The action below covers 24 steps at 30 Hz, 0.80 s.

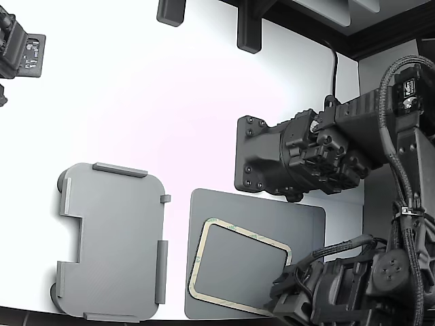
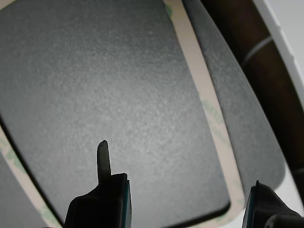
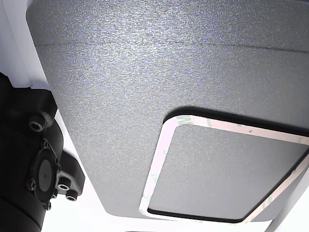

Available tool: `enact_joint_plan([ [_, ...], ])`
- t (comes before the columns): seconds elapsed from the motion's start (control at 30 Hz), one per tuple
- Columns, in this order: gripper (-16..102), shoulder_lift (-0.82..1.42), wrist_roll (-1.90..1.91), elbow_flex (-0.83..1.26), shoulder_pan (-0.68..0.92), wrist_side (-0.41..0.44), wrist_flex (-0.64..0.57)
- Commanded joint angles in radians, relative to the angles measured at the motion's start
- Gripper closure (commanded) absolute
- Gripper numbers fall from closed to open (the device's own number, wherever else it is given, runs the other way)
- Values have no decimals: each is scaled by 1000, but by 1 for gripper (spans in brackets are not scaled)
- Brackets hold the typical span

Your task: Grab top frame and put it into gray box.

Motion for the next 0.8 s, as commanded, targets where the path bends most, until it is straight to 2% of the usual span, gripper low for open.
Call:
enact_joint_plan([
  [0.0, -14, -8, -11, -28, 8, 0, -8],
  [0.27, -10, -84, -18, -26, 80, 43, -52],
  [0.3, -8, -91, -17, -28, 89, 49, -61],
  [0.37, 3, -95, -9, -18, 101, 58, -97],
  [0.6, 12, -135, -18, -5, 117, 49, -173],
  [0.77, 11, -146, -37, 3, 123, 49, -193],
])
